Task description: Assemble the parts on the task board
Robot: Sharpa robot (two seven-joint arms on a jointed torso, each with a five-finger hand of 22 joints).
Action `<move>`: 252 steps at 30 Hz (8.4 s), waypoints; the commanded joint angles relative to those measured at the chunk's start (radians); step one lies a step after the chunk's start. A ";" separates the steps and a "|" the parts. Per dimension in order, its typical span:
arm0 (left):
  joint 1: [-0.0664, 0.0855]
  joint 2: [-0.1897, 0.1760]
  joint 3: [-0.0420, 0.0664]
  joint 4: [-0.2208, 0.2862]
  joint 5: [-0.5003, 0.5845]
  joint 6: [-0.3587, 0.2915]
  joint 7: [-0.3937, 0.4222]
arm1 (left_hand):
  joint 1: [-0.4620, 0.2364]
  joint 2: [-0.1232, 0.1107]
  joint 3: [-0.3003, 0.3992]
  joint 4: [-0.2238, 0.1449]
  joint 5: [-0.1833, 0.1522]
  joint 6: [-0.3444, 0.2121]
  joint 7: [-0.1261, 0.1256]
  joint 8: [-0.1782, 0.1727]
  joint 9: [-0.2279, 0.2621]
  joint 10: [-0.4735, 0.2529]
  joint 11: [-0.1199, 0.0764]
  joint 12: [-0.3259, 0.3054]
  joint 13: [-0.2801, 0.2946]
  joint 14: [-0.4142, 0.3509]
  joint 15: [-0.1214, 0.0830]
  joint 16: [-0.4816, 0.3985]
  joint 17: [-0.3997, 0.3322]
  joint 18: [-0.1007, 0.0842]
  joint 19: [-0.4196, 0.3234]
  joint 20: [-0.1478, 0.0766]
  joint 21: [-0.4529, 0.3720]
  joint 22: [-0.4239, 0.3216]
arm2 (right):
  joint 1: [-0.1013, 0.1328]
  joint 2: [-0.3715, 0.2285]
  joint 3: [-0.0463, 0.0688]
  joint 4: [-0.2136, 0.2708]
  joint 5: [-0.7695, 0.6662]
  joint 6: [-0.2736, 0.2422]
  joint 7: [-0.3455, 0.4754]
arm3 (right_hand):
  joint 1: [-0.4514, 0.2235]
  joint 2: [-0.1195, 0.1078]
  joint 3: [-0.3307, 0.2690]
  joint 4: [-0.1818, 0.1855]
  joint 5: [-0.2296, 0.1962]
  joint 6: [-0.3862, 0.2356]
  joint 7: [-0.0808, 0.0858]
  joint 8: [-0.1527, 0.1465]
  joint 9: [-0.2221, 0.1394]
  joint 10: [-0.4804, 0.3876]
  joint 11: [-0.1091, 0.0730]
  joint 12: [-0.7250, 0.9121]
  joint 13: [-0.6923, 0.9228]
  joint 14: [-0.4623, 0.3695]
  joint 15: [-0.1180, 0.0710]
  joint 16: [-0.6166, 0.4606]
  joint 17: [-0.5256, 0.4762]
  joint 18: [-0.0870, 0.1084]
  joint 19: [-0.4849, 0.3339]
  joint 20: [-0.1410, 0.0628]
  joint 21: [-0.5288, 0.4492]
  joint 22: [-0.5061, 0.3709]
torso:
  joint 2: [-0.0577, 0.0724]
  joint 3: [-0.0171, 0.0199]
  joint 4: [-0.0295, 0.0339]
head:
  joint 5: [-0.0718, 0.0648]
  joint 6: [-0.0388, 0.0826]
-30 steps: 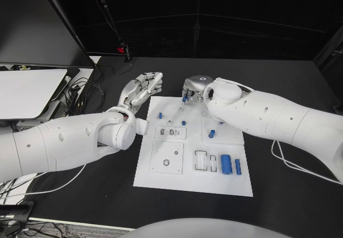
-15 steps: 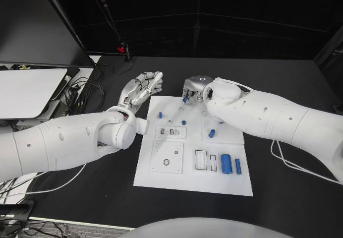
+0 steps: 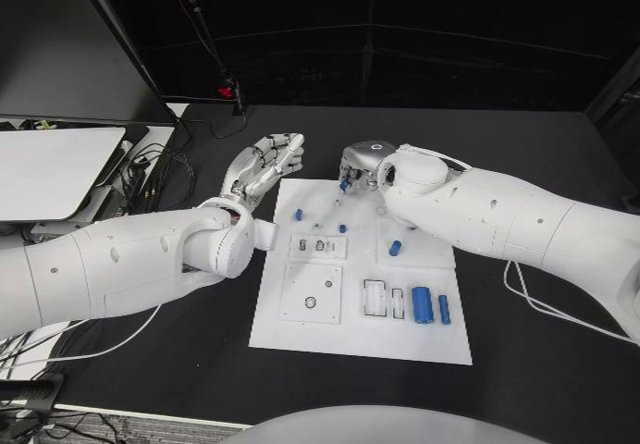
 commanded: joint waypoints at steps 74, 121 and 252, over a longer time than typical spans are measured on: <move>-0.001 0.012 0.001 -0.027 -0.008 0.016 0.204 | 0.002 0.017 -0.006 -0.001 0.010 -0.001 0.160 0.005 -0.004 -0.006 0.002 0.005 -0.001 -0.006 0.001 0.007 -0.001 0.020 -0.010 -0.002 0.005 0.002 | -0.008 -0.089 0.000 0.095 0.169 -0.327 0.141 | -0.094 -0.063 -0.013 0.008 0.003 -0.115 0.027 -0.069 0.003 -0.096 0.037 0.005 0.004 0.031 0.052 -0.054 -0.124 0.019 -0.035 0.053 -0.049 0.034 | -0.002 0.0001 -0.0026 | -0.009 0.003; -0.016 0.014 0.001 -0.059 -0.008 0.033 0.202 | 0.005 0.018 -0.007 -0.001 0.012 -0.001 0.160 0.006 -0.005 -0.005 0.002 0.006 -0.001 -0.007 0.002 0.007 -0.001 0.019 -0.012 -0.002 0.004 0.002 | -0.011 -0.444 -0.003 0.279 0.457 -0.259 0.214 | -0.430 -0.211 0.031 0.016 0.160 -0.239 0.031 -0.002 0.030 0.420 -0.004 1.506 1.510 0.104 0.057 0.093 0.306 -0.038 0.104 0.054 0.066 0.263 | -0.012 -0.0066 -0.0202 | -0.126 0.044; -0.017 0.002 0.001 -0.053 -0.008 0.032 0.195 | 0.007 0.023 -0.013 -0.001 0.014 -0.001 0.160 0.008 -0.009 -0.005 0.002 0.010 0.000 -0.010 0.002 0.009 -0.001 0.019 -0.016 -0.002 0.005 0.002 | -0.032 -0.333 0.000 0.334 0.302 -0.296 0.058 | -0.252 -0.153 0.257 -0.066 0.204 0.004 0.022 0.120 0.059 0.420 0.007 1.506 1.510 0.104 0.067 0.093 0.306 -0.038 0.104 0.066 0.066 0.263 | -0.014 -0.0065 -0.0194 | -0.080 0.015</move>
